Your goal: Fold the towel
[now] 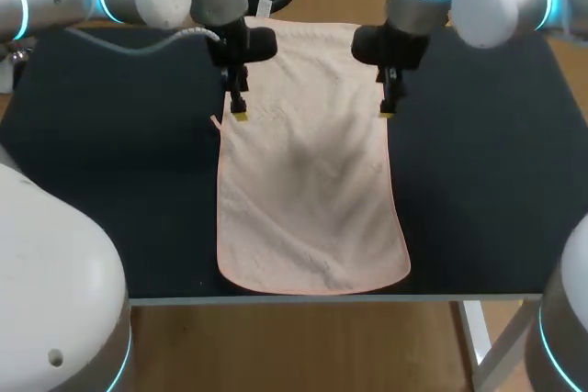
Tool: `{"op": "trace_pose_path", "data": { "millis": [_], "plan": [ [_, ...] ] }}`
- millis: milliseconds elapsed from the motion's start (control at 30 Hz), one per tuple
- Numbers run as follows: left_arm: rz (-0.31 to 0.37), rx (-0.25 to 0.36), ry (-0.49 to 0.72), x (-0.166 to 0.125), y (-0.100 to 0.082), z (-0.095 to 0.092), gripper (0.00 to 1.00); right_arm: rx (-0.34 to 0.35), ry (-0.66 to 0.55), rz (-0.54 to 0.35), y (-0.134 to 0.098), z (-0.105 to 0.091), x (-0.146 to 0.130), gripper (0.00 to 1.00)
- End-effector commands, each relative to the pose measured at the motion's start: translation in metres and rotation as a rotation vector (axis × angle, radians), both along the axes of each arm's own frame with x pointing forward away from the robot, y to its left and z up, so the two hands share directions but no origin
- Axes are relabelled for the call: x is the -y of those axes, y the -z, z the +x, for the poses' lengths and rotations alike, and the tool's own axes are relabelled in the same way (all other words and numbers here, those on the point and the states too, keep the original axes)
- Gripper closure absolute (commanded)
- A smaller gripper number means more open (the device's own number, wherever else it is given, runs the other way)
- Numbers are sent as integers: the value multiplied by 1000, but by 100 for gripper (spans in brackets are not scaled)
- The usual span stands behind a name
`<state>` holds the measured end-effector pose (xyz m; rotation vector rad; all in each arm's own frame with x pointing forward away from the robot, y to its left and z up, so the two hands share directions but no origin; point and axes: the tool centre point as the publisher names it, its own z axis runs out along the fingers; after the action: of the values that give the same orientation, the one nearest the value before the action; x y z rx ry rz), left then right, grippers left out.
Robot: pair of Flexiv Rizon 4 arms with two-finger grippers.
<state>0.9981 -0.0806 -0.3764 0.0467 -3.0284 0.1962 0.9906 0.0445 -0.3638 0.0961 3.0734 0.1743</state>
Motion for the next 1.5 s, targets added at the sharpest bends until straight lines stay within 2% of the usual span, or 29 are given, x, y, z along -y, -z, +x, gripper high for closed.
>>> {"op": "trace_pose_path", "data": {
  "millis": [33, 367, 900, 1500],
  "plan": [
    [18, -41, -3, 7, 31, 13, 0, -47, 16, -11, 25, 17, -8, 0],
    [24, -28, -26, -1, 41, 21, 0, -71, 16, -29, 52, 22, -15, 0],
    [53, -26, -13, -2, 51, 17, 0, -78, -18, -67, 64, 23, -17, 0],
    [46, -47, 8, -1, 70, 18, 0, -67, -9, -61, 75, 21, -12, 0]
  ]
}}
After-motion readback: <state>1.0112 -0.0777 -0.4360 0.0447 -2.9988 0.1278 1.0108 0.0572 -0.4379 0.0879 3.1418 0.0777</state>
